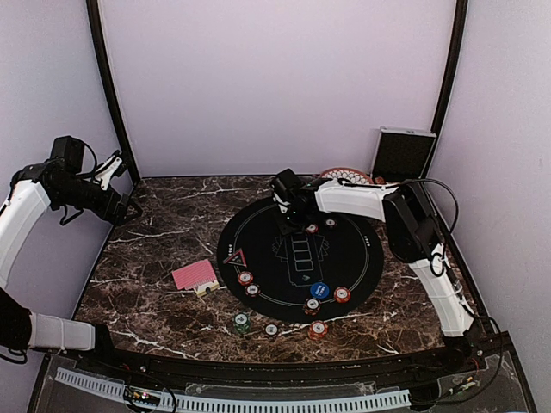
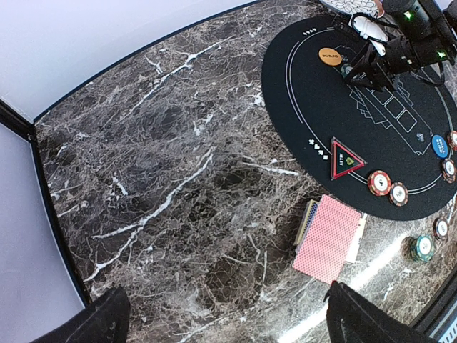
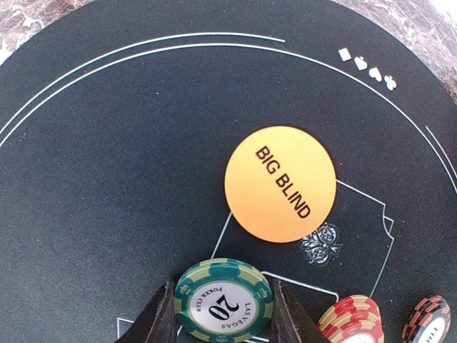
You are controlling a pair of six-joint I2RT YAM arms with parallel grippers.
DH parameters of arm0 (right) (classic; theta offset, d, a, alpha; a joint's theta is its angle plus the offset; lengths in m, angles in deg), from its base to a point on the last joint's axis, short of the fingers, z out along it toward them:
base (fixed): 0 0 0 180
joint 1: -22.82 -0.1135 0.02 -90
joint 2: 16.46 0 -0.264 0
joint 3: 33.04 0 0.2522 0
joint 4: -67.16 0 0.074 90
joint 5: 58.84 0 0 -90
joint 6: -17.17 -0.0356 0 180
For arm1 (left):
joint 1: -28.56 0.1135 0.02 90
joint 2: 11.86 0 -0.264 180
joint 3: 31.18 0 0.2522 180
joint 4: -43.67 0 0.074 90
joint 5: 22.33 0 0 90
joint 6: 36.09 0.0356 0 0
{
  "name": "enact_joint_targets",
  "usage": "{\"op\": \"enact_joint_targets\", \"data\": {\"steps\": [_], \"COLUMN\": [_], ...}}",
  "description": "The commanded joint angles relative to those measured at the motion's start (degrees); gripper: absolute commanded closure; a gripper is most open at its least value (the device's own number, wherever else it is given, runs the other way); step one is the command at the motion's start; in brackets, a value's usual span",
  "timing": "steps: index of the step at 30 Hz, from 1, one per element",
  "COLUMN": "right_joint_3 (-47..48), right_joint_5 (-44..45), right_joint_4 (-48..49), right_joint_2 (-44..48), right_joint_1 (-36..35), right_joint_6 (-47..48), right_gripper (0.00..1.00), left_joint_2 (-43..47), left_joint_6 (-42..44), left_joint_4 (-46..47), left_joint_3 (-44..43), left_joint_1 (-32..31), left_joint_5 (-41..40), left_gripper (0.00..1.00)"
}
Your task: Distribute texas hold em gaming equipment
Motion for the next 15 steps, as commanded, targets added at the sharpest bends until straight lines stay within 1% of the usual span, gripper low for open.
{"op": "enact_joint_targets", "data": {"steps": [1,2,4,10,14,15], "right_joint_3": [2.6,3.1,3.5,2.5,0.8,-1.0], "right_joint_5": [1.3,1.5,2.3,3.5,3.9,3.9], "right_joint_4": [-4.1,-4.4,-4.4,-2.7,-3.0,-2.9], "right_joint_2": [0.3,0.3,1.3,7.3,12.4,14.0], "right_joint_1": [-0.4,-0.5,-0.8,-2.5,-5.1,-6.4], "right_joint_6": [0.0,0.0,0.3,1.0,2.1,2.5], "right_gripper": [0.56,0.51,0.47,0.45,0.45,0.45], "left_joint_2": [0.9,0.9,1.0,1.2,1.2,1.3], "left_joint_6": [0.4,0.4,0.4,0.2,0.2,0.2], "left_joint_4": [-0.5,-0.6,-0.6,-0.6,-0.8,-0.8], "left_joint_3": [0.0,0.0,-0.1,0.0,-0.3,-0.3], "left_joint_1": [-0.1,-0.1,-0.1,-0.1,-0.1,-0.1], "left_joint_5": [0.4,0.5,0.5,0.6,0.5,0.5], "left_gripper": [0.01,0.01,0.01,0.01,0.01,0.01]}}
